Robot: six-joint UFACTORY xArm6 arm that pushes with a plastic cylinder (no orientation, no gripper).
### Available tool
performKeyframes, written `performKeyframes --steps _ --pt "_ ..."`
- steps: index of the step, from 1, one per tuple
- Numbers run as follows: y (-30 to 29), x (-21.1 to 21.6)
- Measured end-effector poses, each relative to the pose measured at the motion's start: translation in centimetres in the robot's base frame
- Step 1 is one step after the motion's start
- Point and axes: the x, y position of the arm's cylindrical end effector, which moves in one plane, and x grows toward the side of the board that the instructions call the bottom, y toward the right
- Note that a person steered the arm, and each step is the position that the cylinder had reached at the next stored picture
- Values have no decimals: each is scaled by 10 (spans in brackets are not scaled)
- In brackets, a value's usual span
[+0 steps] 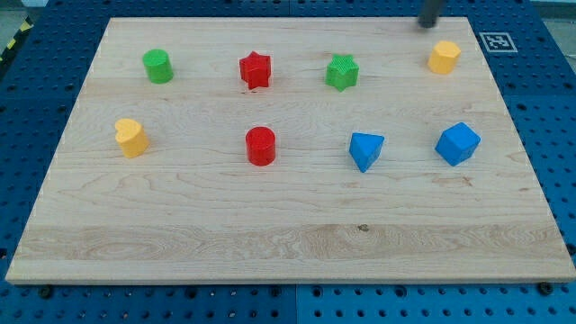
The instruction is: Drag the green star into the top side of the red circle
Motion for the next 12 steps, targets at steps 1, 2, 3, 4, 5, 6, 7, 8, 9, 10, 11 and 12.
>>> performKeyframes --steps 1,2,3,4,5,6,7,8,9,10,11,12 --pt "-96 4" --pt "-143 21" --pt "-148 45" --pt "-148 75" --pt "-148 92" --pt "-148 81" --pt "-124 80" --pt "-92 97" --pt "-81 115" --pt "-81 115" --pt "-72 107" --pt "-58 110"
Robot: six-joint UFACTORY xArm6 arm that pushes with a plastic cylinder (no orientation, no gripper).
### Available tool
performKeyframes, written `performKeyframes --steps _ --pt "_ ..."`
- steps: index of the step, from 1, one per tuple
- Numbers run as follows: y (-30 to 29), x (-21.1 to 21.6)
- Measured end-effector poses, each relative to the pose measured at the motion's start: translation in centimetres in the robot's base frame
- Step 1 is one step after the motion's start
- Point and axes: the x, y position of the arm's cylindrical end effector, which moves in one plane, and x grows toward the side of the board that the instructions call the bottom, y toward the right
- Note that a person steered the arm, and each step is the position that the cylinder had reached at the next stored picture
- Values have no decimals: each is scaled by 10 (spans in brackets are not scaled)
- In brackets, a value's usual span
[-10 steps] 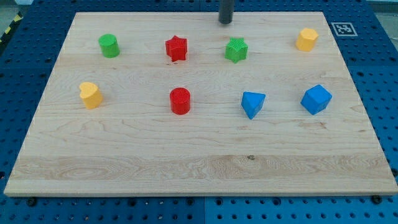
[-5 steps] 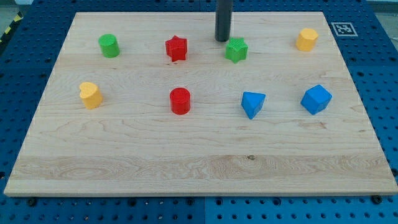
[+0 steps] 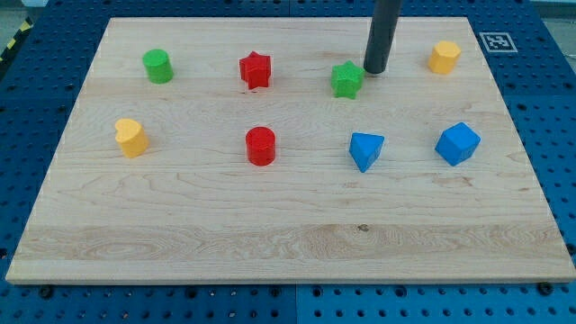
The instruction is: Drag the green star into the top side of the red circle
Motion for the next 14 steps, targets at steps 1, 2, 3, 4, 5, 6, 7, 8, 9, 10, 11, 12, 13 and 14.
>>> performKeyframes --steps 1,2,3,4,5,6,7,8,9,10,11,12,13,14 --pt "-26 20" --pt "-75 32" --pt "-81 32" --pt "-70 34" --pt "-90 67" --pt "-91 74" --pt "-91 63" --pt "-92 47" --pt "-120 45" --pt "-153 67" --pt "-163 69" --pt "-124 40" --pt "-96 39" --pt "-99 67"
